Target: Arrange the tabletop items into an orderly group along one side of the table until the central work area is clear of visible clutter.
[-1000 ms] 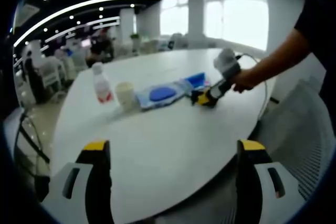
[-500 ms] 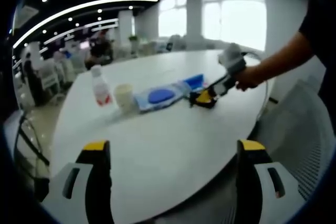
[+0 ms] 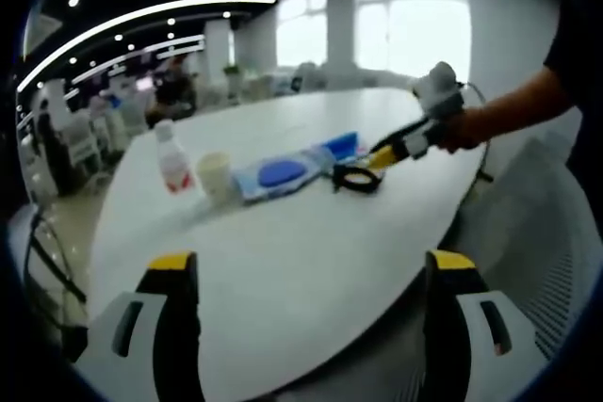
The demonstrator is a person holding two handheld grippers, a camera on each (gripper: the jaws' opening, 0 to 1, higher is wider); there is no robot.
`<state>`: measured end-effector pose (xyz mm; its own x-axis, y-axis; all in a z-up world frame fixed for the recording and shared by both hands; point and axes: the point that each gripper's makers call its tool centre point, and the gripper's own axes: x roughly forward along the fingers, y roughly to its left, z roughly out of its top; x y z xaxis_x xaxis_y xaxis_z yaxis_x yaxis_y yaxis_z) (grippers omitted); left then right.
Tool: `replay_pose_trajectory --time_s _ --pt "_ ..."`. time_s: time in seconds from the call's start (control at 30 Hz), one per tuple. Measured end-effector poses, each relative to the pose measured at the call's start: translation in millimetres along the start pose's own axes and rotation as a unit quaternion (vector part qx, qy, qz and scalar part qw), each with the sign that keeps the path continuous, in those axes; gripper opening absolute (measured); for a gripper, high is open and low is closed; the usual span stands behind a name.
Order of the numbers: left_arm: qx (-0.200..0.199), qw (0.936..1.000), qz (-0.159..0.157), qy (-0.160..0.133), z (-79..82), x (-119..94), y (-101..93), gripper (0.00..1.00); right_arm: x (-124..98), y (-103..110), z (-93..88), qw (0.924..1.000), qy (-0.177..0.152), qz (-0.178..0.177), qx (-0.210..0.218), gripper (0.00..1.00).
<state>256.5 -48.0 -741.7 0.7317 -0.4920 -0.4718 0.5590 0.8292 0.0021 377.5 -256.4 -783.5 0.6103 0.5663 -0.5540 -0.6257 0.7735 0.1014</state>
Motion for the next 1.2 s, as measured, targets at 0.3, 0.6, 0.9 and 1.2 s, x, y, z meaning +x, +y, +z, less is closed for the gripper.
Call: replay_pose_trajectory --time_s 0.3,0.6,0.9,1.2 --pt "-0.002 1.0 0.0 -0.003 0.8 0 1.1 0.97 -29 0 0.6 0.9994 -0.028 -0.014 0.017 0.57" --pt "-0.006 1.0 0.004 -0.006 2.0 -1 2.8 0.98 -58 2 -11.5 0.9989 -0.019 -0.021 -0.037 0.72" --pt "-0.01 0.9999 0.005 -0.008 2.3 -1 4.0 0.99 -86 -1 -14.3 0.9965 -0.02 -0.032 -0.074 0.87" --pt "-0.01 0.9999 -0.003 -0.012 3.3 -2 1.2 1.0 -107 -7 -19.7 0.9973 -0.031 -0.051 -0.042 0.93"
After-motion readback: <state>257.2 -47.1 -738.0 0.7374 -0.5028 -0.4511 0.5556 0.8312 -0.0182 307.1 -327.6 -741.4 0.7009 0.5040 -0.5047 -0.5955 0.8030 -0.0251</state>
